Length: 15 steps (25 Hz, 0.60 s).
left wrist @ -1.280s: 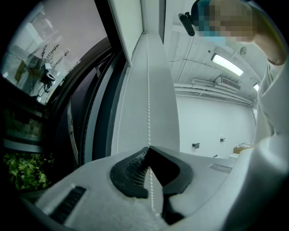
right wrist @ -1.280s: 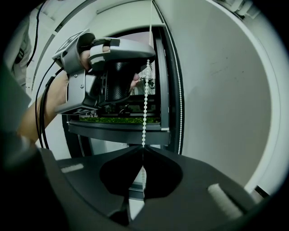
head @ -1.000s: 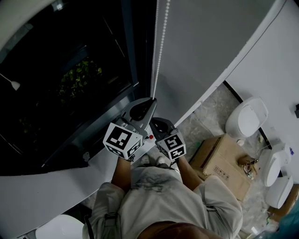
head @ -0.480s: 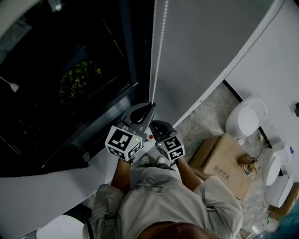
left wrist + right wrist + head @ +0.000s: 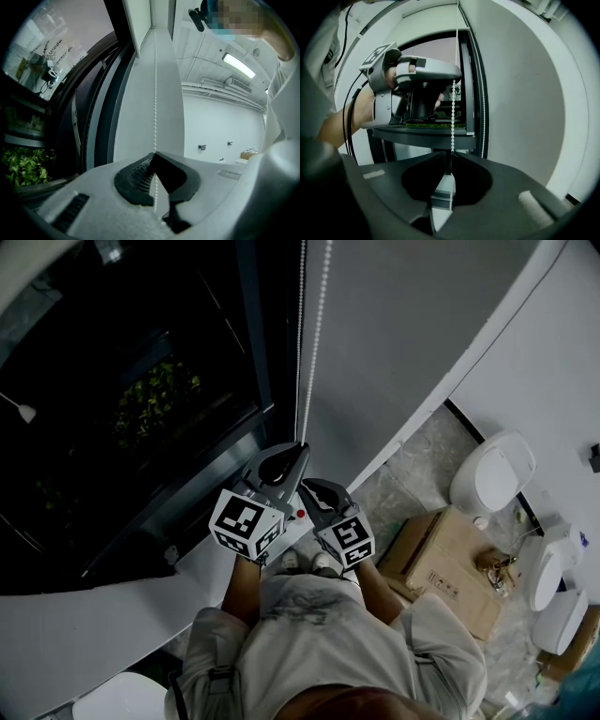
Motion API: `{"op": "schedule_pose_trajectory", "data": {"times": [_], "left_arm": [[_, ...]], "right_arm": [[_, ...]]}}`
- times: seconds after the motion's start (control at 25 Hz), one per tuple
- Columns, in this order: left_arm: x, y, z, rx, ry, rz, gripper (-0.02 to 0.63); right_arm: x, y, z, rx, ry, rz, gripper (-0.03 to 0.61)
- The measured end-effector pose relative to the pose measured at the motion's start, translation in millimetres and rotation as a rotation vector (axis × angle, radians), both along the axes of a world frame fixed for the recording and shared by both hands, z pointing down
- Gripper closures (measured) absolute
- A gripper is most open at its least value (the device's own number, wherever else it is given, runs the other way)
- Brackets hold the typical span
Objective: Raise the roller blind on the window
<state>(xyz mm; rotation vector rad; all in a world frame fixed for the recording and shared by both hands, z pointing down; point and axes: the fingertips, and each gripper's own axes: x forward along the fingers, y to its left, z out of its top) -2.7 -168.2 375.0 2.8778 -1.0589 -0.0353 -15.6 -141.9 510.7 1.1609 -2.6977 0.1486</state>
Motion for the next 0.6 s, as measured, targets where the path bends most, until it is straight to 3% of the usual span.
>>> {"op": "schedule_pose_trajectory", "data": {"times": [0.6], "left_arm": [[3.0,-2.6,-0.2,-0.001,-0.008,-0.009,0.603]], "right_arm": [[32.9,2.1,-169.6,0.284,-0.111,0.02,0.532]]}}
